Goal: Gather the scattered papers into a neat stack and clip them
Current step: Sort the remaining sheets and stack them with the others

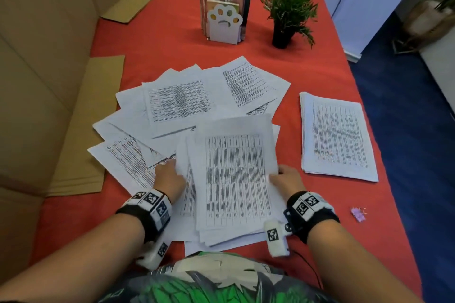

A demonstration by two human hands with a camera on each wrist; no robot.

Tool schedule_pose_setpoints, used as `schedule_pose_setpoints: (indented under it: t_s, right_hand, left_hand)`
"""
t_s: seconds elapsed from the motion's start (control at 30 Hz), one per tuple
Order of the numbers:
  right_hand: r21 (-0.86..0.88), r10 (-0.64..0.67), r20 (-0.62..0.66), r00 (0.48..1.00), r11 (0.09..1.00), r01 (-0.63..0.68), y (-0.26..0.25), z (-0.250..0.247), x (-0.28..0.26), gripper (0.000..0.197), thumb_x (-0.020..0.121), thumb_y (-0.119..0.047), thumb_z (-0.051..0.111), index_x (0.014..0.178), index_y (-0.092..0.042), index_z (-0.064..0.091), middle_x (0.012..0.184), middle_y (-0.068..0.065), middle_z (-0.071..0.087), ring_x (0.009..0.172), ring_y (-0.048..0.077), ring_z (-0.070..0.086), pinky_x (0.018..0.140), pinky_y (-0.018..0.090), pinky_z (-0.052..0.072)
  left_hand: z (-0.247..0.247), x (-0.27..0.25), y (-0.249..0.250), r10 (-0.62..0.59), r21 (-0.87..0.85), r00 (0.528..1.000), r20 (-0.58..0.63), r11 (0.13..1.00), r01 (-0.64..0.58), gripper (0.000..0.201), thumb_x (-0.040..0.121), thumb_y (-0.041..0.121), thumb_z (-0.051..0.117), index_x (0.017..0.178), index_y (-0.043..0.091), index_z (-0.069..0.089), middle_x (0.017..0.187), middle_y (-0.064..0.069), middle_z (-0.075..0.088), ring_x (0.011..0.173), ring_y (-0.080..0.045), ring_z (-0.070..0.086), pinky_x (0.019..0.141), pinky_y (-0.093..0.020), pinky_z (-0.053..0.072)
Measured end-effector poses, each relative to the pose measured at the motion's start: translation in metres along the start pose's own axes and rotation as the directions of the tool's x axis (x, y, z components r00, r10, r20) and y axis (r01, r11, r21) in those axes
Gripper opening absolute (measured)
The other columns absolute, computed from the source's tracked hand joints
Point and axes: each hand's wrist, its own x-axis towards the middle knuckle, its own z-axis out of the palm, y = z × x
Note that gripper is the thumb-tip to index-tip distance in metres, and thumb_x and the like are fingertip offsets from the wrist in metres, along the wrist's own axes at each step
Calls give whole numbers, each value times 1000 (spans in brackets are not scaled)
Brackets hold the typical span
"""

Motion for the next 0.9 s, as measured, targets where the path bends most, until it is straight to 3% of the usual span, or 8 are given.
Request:
schedule_pose_setpoints:
  t_s: [0.13, 0.2, 0.27, 0.37, 0.5, 0.63, 0.8, 0.9]
  right_hand:
    - [40, 4, 57, 998, 999, -6, 0, 14, -11, 17, 80, 5, 53, 89, -8, 59, 92, 12, 65, 84, 28, 63, 71, 35, 51]
    - [36, -15, 47, 999, 999, 14, -1, 17, -13, 25, 79, 8, 50, 95, -10, 55, 95, 10, 64, 91, 30, 63, 74, 35, 52]
    - [84, -42, 9, 999, 996, 41, 1, 16, -14, 35, 78, 12, 49, 101, -14, 50, 94, 3, 62, 94, 26, 62, 68, 23, 50]
    - [168, -49, -38, 998, 984, 55, 7, 10, -12, 59, 75, 16, 51, 123, -17, 43, 104, -1, 62, 98, 16, 60, 68, 10, 46]
    - [15, -15, -90, 996, 1000, 16, 12, 3, -4, 57, 78, 11, 50, 130, -12, 48, 115, 3, 62, 109, 21, 59, 93, 29, 46]
    - [24, 30, -279, 960, 999, -24, 13, -3, -2, 43, 77, 12, 39, 109, -6, 62, 100, 15, 67, 91, 29, 61, 76, 31, 48]
    - [151, 33, -437, 899, 988, 37, 8, -28, 0, 25, 80, 14, 40, 90, -2, 57, 80, 11, 55, 75, 23, 51, 49, 21, 35]
    - [249, 29, -487, 873, 963, 107, 1, -48, 3, 20, 83, 9, 44, 88, -6, 55, 80, 8, 55, 69, 21, 50, 50, 22, 35]
  left_hand:
    - [10, -14, 6, 138, -162, 990, 17, 978, -133, 54, 81, -4, 49, 127, 23, 49, 114, 4, 59, 103, -19, 56, 91, -30, 44]
    - [12, -18, 8, 93, -224, 996, -3, 970, -91, 55, 80, -1, 54, 127, 27, 47, 94, 2, 63, 89, -22, 59, 85, -36, 51]
    - [13, -15, 7, 40, -295, 999, -31, 954, -47, 52, 75, 4, 63, 121, 26, 52, 79, -4, 65, 80, -25, 64, 77, -42, 56]
    - [10, -6, 11, 31, -296, 996, -83, 954, -54, 36, 80, 10, 62, 114, 21, 59, 94, -4, 69, 86, -19, 64, 74, -28, 51]
    - [4, 11, 20, 112, -168, 990, -89, 978, -126, 35, 85, 11, 59, 120, 12, 59, 118, -8, 65, 109, -25, 60, 99, -33, 44]
    - [8, 20, 31, 92, -81, 995, -46, 992, -96, 49, 82, 5, 56, 130, 14, 50, 102, -2, 61, 96, -20, 56, 89, -25, 41]
    - [15, 14, 30, 115, 372, 993, -8, 922, -104, 73, 73, 31, 71, 138, 29, 38, 134, -10, 38, 122, -33, 42, 99, -42, 41]
    - [15, 10, 31, 141, 458, 990, 5, 880, -127, 75, 72, 33, 72, 138, 34, 36, 138, -5, 34, 127, -31, 35, 102, -48, 38]
